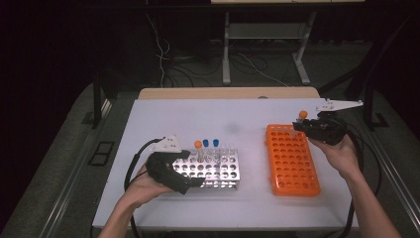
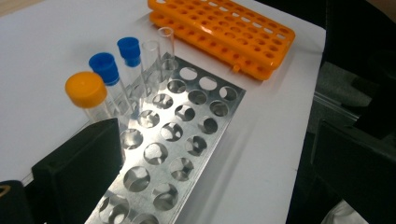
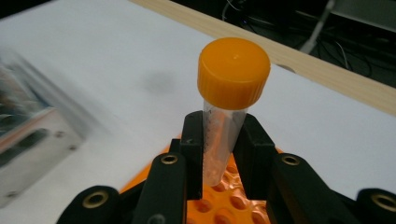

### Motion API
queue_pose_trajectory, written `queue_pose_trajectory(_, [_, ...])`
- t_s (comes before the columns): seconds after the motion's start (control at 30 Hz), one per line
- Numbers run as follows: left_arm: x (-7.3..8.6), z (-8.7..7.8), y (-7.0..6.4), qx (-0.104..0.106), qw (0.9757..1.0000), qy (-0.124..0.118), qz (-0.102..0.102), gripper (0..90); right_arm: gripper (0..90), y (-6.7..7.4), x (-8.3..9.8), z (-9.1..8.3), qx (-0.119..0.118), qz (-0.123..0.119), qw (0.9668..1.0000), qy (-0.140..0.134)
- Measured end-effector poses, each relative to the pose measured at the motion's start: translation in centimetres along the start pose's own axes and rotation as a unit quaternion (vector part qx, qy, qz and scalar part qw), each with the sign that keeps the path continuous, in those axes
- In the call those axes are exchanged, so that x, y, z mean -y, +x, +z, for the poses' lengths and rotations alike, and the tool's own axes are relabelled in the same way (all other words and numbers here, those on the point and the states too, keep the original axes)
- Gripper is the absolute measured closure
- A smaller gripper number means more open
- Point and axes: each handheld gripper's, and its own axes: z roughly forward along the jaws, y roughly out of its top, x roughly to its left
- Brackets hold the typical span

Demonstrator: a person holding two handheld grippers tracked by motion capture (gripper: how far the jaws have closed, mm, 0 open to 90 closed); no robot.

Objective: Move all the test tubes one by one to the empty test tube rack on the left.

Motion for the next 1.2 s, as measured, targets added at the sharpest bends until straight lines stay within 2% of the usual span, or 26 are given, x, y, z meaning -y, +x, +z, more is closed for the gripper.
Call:
queue_pose_trajectory(0.2, [-0.9, 0.1, -0.4, 0.010, 0.9999, 0.000, 0.007, 1.0, 73.9, 2.7, -1.5, -2.1, -0.042, -0.029, 0.9987, -0.004])
queue_pose_trajectory(0.53, [-2.5, -0.1, -1.0, 0.022, 0.9996, -0.005, 0.018, 2.8, 73.9, 6.4, -3.1, -3.9, -0.095, -0.066, 0.9932, 0.012])
queue_pose_trajectory(0.97, [-4.5, 0.2, -1.9, 0.042, 0.9984, -0.007, 0.036, 7.7, 73.9, 10.8, -3.7, -3.8, -0.157, -0.104, 0.9812, 0.042])
queue_pose_trajectory(1.2, [-5.5, 0.4, -2.3, 0.055, 0.9973, -0.012, 0.047, 12.1, 73.9, 13.0, -3.8, -2.8, -0.183, -0.130, 0.9728, 0.058])
